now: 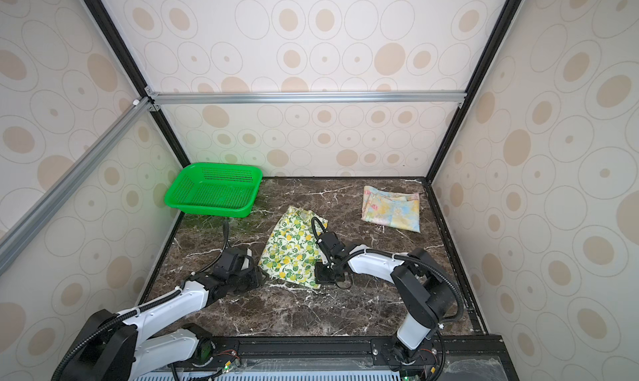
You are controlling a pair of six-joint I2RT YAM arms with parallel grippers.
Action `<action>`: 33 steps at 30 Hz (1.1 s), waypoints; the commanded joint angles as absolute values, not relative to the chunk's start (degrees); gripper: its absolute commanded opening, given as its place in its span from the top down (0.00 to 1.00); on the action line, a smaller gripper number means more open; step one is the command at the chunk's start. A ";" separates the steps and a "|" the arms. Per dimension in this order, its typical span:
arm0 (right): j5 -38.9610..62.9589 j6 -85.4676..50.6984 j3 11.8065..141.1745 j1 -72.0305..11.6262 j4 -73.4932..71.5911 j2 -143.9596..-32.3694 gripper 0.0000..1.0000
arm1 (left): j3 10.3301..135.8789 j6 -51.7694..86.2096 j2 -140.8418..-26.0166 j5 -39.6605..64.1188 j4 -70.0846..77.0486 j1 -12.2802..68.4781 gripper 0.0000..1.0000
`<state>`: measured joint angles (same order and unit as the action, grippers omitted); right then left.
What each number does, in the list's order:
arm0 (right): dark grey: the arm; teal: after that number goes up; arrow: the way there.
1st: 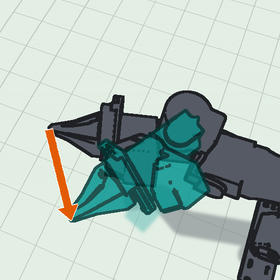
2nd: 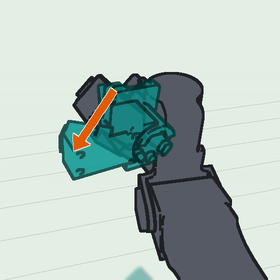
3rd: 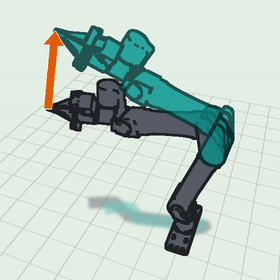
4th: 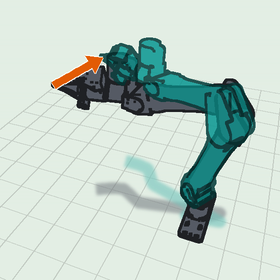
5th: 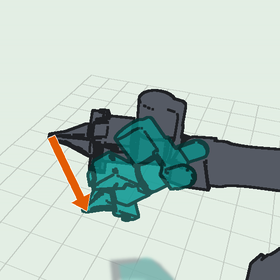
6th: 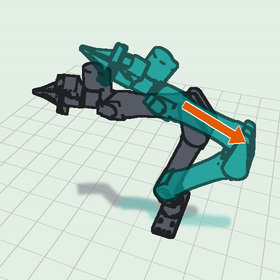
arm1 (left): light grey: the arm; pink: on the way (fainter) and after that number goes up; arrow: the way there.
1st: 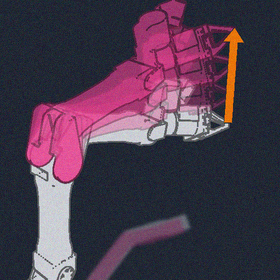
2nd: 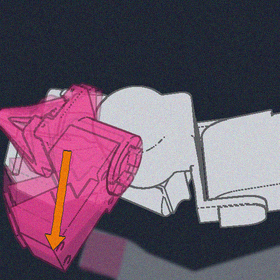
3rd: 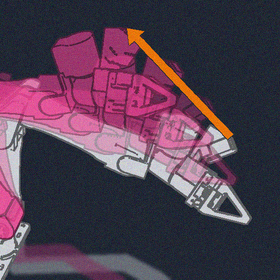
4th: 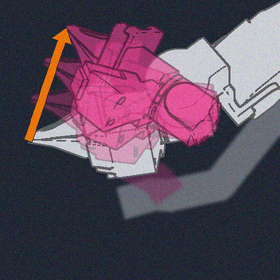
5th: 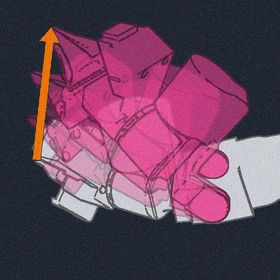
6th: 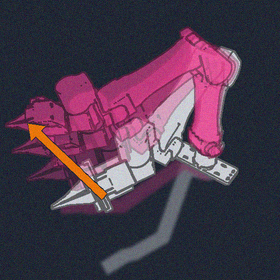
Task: Fold and stack skirts
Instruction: Flatten out the skirt at the center of the table.
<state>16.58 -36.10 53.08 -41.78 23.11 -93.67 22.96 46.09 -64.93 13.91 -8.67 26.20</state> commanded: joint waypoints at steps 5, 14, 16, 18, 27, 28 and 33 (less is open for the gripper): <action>9.98 -32.51 66.88 -41.74 34.73 -85.38 1.00 | 25.31 43.04 -63.02 13.96 -12.51 27.35 0.51; 11.31 -31.33 80.64 -37.87 37.01 -82.57 1.00 | 25.75 46.43 -65.69 14.19 -6.69 32.55 0.40; 12.85 -31.28 82.66 -36.81 37.05 -82.55 1.00 | 25.92 47.49 -66.95 13.37 -4.21 33.85 0.37; 13.63 -31.24 84.20 -36.08 37.03 -82.36 1.00 | 26.69 48.38 -68.69 13.19 -0.38 35.04 0.36; 17.13 -32.12 87.11 -33.54 37.00 -81.82 1.00 | 35.69 45.89 -77.69 10.78 7.00 42.83 0.33; 17.42 -32.13 87.01 -33.41 36.90 -81.74 1.00 | 36.10 45.42 -78.20 10.42 7.61 43.45 0.33; 19.44 -32.87 86.63 -32.96 35.83 -81.47 1.00 | 36.45 45.77 -80.76 7.14 9.95 43.86 0.33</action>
